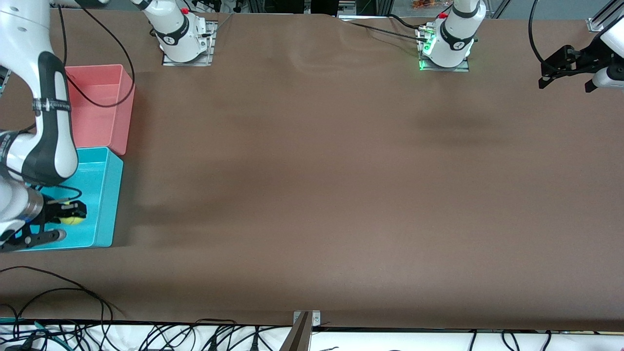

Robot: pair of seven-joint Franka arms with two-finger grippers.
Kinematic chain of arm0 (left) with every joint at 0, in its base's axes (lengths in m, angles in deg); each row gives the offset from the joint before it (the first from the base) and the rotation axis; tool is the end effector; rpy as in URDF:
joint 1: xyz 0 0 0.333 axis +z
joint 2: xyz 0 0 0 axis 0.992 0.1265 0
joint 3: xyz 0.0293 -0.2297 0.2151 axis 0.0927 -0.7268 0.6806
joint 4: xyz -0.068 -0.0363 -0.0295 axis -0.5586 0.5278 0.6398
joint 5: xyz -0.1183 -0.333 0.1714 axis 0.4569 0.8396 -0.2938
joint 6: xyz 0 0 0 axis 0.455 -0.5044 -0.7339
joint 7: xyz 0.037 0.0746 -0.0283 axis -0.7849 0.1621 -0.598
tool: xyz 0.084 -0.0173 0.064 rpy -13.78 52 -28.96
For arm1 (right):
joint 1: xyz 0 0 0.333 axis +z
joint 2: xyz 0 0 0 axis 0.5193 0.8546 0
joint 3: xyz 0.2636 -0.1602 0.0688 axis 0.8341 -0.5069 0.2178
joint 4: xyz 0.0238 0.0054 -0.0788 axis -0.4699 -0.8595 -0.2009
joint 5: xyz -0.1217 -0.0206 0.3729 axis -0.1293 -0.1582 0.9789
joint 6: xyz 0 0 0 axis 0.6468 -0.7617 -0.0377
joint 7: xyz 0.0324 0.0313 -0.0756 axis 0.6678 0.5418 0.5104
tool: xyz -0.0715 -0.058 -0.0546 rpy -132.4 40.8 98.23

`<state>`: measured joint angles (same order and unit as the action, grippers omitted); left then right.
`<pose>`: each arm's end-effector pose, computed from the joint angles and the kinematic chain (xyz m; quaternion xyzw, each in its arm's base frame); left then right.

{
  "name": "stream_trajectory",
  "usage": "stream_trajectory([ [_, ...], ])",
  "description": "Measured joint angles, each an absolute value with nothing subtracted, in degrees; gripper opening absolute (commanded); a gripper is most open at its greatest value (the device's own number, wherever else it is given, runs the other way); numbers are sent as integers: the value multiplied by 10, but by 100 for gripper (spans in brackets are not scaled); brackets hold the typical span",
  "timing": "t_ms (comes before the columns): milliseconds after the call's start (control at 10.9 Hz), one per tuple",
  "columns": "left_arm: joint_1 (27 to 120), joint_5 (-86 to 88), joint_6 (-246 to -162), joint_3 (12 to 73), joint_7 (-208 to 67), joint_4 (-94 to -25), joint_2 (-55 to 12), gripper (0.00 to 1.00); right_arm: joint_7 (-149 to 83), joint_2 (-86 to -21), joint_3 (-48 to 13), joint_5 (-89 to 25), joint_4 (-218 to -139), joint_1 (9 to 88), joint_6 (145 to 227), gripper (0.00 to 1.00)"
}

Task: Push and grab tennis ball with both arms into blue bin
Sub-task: 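Move the ball over the cyan bin and open the right gripper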

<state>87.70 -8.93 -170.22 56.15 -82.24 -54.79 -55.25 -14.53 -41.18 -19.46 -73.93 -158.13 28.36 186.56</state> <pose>0.4964 0.0008 0.6509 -0.9985 0.0434 0.0321 0.0111 0.7157 -0.1178 0.3486 0.9865 0.1438 -0.0153 0.0766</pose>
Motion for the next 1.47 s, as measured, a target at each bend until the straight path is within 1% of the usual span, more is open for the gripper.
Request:
stream_trajectory([
  [184,879,-89,-1696,565,-821,-548,-552,100,-124,-467,-196,-739,-1708,263,1930,40],
  [276,883,-89,-1686,565,-821,-548,-552,100,-117,-478,-196,-739,-1744,251,1941,41],
  [368,888,-88,-1679,565,-821,-547,-552,100,-105,-485,-197,-739,-1766,239,1945,41],
  [460,891,-88,-1676,565,-821,-547,-552,100,-95,-489,-197,-739,-1780,226,1947,46],
  [552,892,-88,-1675,564,-821,-547,-552,100,-87,-492,-197,-739,-1792,213,1948,47],
  [735,892,-87,-1675,564,-821,-547,-552,100,-81,-492,-197,-739,-1818,196,1966,47],
  [919,892,-86,-1675,562,-821,-547,-551,100,-80,-485,-197,-739,-1840,193,1989,100],
  [1103,892,-86,-1675,561,-821,-547,-549,100,-81,-477,-197,-738,-1844,192,1996,100],
  [1471,892,-86,-1675,561,-821,-547,-549,100,-81,-482,-194,-738,-1840,192,1996,100],
])
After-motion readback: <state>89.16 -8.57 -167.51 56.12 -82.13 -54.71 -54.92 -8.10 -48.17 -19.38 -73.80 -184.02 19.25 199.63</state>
